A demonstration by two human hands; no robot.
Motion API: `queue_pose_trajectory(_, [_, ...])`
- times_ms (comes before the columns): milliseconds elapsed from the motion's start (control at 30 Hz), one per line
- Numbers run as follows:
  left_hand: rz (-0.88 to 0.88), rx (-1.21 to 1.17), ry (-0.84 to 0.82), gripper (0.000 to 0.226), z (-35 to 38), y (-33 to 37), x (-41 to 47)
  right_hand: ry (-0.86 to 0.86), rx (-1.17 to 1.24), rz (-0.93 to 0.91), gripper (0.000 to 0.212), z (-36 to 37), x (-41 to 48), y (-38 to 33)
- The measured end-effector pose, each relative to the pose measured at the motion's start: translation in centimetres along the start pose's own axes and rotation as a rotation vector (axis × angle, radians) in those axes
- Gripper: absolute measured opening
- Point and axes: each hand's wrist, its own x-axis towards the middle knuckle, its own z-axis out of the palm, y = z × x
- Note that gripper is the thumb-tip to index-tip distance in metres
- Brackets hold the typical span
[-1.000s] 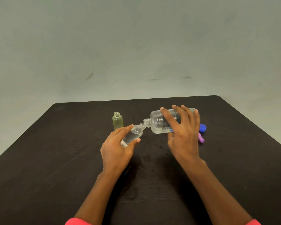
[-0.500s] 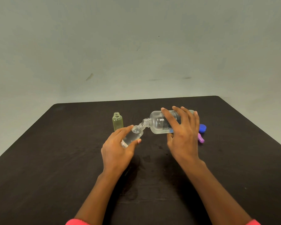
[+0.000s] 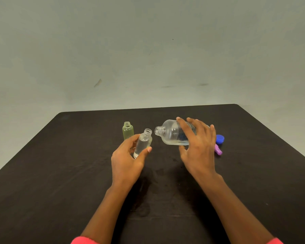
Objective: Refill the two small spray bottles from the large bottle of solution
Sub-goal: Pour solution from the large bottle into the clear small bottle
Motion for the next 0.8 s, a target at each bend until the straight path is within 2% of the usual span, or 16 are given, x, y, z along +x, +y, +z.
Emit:
queue_pose_trajectory(167, [-0.093,-0.022,0.148,0.037,-1.2,-0.4,1.2,0.008,0.023,0.013,0.086,0.1,-0.1,0.0])
queue_pose_trajectory(400, [-0.280,0.110,0.399,0.036,-4.3,-1.9,2.7,0.004,0.036,0.012,0.087,0.1,-0.1,0.0])
queue_pose_trajectory(567, [-0.398,0.142,0.427,0.034,-4.9,-3.2,2.8,0.002,0.030,0.011,0.087,0.2,-0.1,0.0])
queue_pose_trajectory(800, [-0.434,0.151,0.415,0.037,-4.6,-3.5,2.9,0.009,0.035,0.019,0.086,0.1,-0.1,0.1])
